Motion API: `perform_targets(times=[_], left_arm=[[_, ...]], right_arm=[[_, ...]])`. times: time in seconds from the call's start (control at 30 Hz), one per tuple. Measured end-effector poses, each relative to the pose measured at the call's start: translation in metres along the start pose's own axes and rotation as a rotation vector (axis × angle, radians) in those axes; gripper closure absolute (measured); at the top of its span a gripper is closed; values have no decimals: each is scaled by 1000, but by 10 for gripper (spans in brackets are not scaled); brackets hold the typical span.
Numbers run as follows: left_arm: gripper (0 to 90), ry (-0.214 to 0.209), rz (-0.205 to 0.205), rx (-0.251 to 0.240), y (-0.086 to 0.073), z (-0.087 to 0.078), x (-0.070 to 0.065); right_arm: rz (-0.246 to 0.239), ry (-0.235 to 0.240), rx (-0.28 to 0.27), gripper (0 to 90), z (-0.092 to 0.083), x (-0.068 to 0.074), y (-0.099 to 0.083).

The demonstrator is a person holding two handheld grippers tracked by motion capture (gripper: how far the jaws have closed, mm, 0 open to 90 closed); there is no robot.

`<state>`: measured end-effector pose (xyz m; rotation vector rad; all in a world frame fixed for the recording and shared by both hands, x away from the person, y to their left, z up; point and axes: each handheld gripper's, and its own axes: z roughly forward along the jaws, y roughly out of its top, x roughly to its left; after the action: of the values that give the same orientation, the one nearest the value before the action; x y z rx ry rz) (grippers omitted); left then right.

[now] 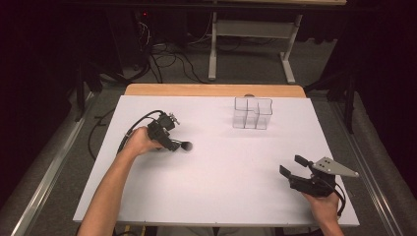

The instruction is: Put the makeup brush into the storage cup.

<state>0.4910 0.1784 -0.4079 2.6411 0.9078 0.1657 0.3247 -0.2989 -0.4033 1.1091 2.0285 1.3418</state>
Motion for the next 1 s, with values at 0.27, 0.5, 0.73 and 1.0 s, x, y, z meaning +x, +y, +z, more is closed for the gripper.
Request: perform_targets(times=[0.27, 0.5, 0.73, 1.0], left_arm=[[373, 6, -5, 14, 1, -1, -4], [465, 2, -22, 18, 2, -2, -7], [560, 5, -25, 24, 3, -4, -8], [649, 1, -27, 34, 3, -5, -8]], right_arm=[[-3, -2, 0, 295, 0, 0, 0], [0, -1, 2, 295, 0, 0, 0], [-2, -1, 2, 295, 0, 0, 0], [0, -2, 2, 295, 0, 0, 0]])
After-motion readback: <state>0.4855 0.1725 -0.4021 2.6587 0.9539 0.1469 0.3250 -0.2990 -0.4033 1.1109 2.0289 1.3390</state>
